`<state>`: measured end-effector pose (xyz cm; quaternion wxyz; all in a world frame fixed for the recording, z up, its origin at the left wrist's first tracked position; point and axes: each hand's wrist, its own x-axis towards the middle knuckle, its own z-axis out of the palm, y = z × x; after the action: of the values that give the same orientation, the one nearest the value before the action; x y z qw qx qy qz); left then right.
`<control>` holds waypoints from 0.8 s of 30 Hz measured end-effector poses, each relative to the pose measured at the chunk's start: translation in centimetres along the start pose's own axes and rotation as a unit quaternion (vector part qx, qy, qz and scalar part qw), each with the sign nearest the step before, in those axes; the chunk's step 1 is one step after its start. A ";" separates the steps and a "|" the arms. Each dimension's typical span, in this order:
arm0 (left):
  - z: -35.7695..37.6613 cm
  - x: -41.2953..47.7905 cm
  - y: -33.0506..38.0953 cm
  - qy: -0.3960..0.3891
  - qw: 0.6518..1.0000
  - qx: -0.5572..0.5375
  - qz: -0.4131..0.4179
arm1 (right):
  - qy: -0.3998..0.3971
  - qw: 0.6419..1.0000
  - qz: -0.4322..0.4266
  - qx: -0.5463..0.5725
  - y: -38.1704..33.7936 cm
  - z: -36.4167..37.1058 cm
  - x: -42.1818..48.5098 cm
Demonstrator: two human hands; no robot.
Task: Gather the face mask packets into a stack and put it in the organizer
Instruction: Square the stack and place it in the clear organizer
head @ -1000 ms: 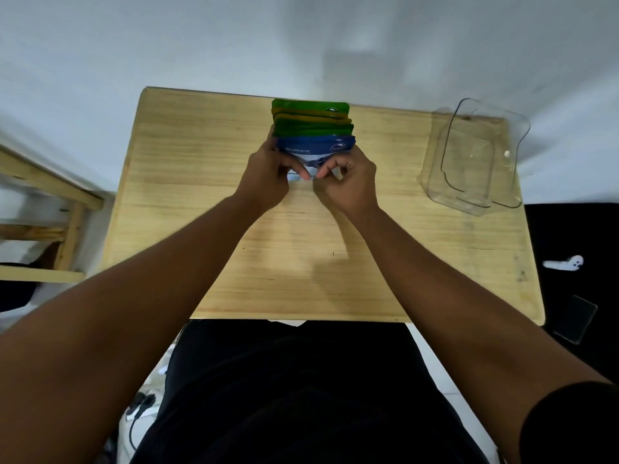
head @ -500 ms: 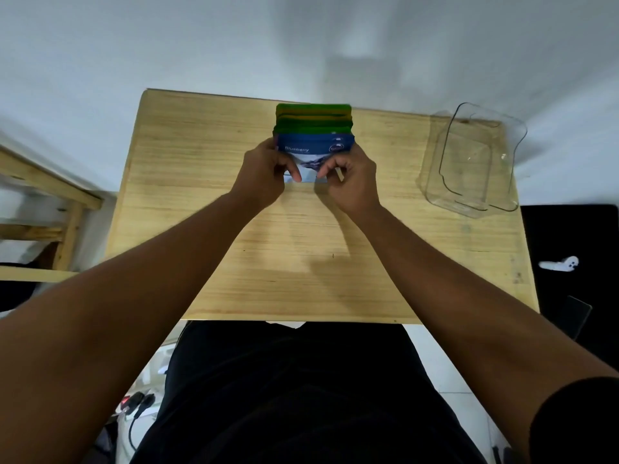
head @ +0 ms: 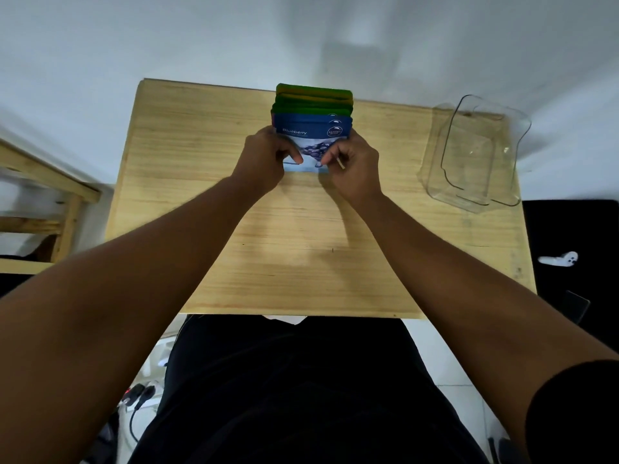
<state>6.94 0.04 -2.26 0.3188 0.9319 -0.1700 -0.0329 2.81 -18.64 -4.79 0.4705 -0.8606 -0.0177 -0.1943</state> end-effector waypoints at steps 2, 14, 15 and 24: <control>0.3 0.1 -0.1 -0.003 1.000 -0.004 -0.008 | -0.005 1.000 0.003 -0.005 0.2 0.1 -0.1; -7.6 1.7 3.8 -0.127 0.973 -0.184 0.053 | -0.097 0.986 0.109 0.083 -5.8 -6.2 2.8; -8.5 2.0 4.8 -0.135 0.969 -0.199 0.051 | -0.099 0.983 0.121 0.097 -6.8 -7.2 3.3; -10.7 3.6 11.9 -0.129 0.942 -0.309 -0.011 | -0.044 0.972 0.188 0.134 -10.1 -12.7 4.4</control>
<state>8.58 -3.73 13.66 0.5661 0.7770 -0.1810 -0.2075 0.64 -24.02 11.00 0.6081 -0.7854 0.0985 -0.0604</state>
